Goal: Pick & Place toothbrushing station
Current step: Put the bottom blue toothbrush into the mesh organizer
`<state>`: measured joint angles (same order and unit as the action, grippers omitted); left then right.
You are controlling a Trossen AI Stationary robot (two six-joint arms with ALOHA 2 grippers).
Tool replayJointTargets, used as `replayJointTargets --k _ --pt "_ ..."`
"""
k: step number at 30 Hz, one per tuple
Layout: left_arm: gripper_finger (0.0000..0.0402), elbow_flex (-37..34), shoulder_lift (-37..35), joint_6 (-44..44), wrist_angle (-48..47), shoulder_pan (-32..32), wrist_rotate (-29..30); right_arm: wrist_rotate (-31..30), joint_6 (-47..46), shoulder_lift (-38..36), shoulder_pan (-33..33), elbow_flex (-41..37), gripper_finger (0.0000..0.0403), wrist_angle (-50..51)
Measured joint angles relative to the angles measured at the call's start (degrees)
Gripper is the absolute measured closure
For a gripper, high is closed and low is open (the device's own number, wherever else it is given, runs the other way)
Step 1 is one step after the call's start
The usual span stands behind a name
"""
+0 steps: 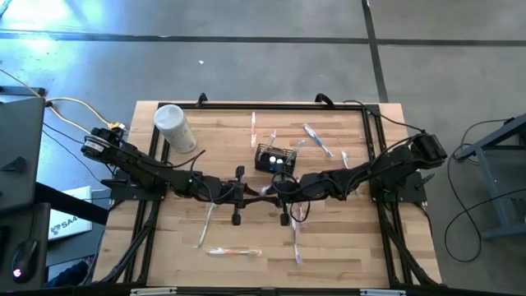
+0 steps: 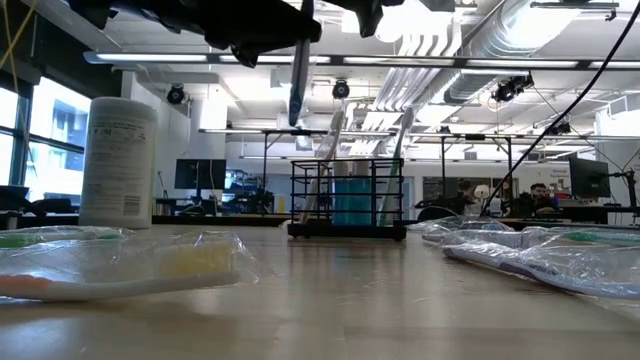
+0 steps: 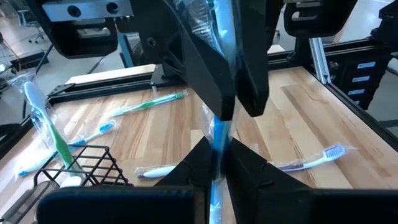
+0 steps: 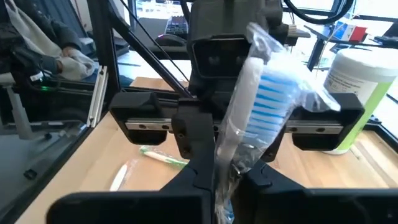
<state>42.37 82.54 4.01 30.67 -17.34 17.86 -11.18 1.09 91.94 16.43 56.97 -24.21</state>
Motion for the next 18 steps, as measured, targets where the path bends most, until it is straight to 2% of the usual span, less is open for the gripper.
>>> replayJointTargets --k 11,16,18 --pt "0.0312 0.0 -0.02 0.11 -0.52 0.09 -0.45 -2.49 -2.38 -1.03 0.57 -0.04 0.0393 4.44" --pt "0.0267 0.0 -0.02 0.05 -0.45 0.09 -0.46 -8.23 -2.71 -1.53 2.86 -0.04 0.0393 7.95" --pt "0.0245 0.0 -0.02 -0.88 -0.48 0.09 -0.47 -12.39 -4.06 -2.31 4.13 -0.03 0.0393 10.57"
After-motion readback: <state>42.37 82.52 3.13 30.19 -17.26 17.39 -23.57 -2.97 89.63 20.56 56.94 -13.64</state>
